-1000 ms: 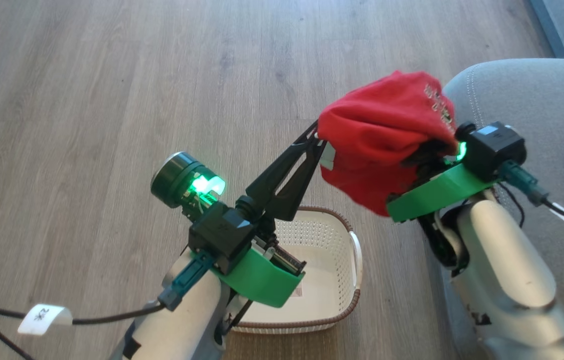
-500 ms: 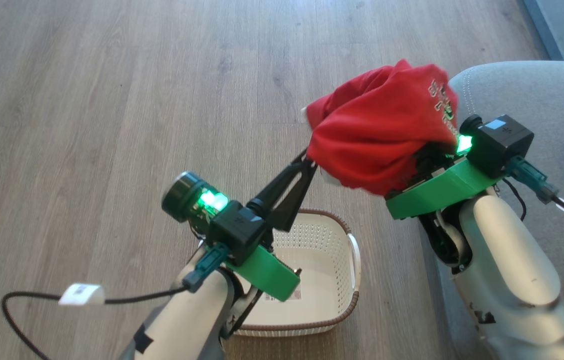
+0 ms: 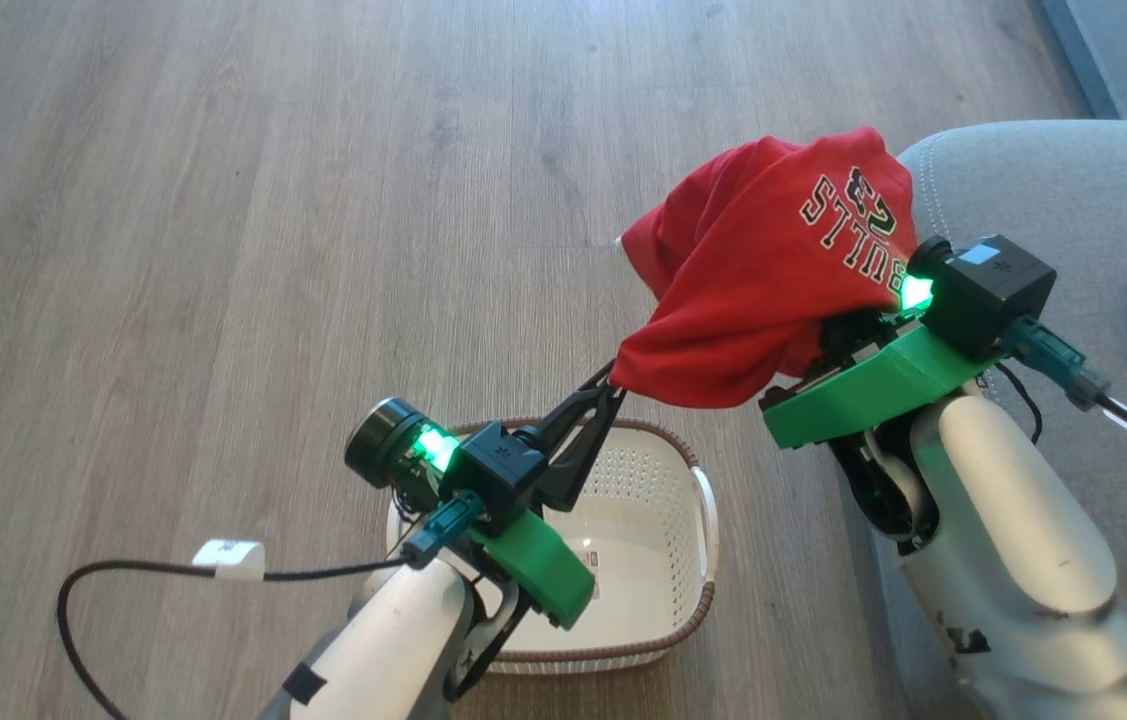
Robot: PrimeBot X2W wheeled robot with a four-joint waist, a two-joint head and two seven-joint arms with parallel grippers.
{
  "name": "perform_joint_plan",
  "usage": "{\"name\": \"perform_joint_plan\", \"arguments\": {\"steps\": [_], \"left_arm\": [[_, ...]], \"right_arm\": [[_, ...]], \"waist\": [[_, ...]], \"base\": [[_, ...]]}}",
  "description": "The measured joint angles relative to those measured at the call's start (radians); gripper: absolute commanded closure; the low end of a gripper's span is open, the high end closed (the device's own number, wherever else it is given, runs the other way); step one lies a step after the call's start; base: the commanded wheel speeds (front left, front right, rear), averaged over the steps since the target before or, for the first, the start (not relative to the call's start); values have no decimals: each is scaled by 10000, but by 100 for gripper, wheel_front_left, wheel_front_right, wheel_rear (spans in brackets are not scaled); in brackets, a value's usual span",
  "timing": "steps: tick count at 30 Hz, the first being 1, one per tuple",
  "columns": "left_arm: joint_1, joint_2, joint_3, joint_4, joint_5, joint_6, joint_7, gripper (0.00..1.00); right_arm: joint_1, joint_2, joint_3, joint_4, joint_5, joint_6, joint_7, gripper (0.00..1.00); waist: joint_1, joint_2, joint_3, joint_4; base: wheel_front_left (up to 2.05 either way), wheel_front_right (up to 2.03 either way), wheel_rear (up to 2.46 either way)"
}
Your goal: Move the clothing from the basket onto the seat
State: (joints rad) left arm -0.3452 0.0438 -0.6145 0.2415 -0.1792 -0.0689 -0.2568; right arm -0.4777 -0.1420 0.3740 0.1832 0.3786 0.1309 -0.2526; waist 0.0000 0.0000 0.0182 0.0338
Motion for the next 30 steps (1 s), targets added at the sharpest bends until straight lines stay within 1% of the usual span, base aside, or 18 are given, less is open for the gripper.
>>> {"name": "perform_joint_plan", "arguments": {"steps": [4,5,6,7,12,15,18,27,30], "left_arm": [[2,0,-50,56,-59,-165,0,100],[2,0,-50,56,-59,-165,0,64],[3,0,-50,61,-59,-167,0,16],[4,0,-50,67,-59,-169,0,0],[37,2,-77,397,-31,-176,0,0],[111,4,-184,545,259,-276,0,0],[477,6,-339,713,295,-420,0,0],[921,10,-368,980,284,-525,0,0],[1041,23,-466,909,464,-604,0,0]], "right_arm": [[3,-38,71,-2,12,0,2,100],[3,-38,71,-2,12,0,2,100],[3,-58,88,-2,13,0,2,100],[3,-81,96,0,13,0,2,100],[6,-165,121,46,13,0,2,100],[8,-186,167,63,13,0,4,100],[9,-226,167,84,13,0,4,100],[19,-276,169,81,12,0,35,100],[23,-322,167,48,12,0,67,100]], "waist": [[0,0,-20,-3],[0,0,-20,-3],[0,0,-21,-3],[0,0,-24,1],[0,0,-59,12],[0,0,-79,-2],[0,0,-111,-38],[0,0,-160,-165],[0,0,-149,-218]], "base": [[0,0,0],[0,0,0],[0,0,0],[0,0,0],[0,0,0],[0,0,0],[0,0,0],[0,0,0],[0,0,0]]}}
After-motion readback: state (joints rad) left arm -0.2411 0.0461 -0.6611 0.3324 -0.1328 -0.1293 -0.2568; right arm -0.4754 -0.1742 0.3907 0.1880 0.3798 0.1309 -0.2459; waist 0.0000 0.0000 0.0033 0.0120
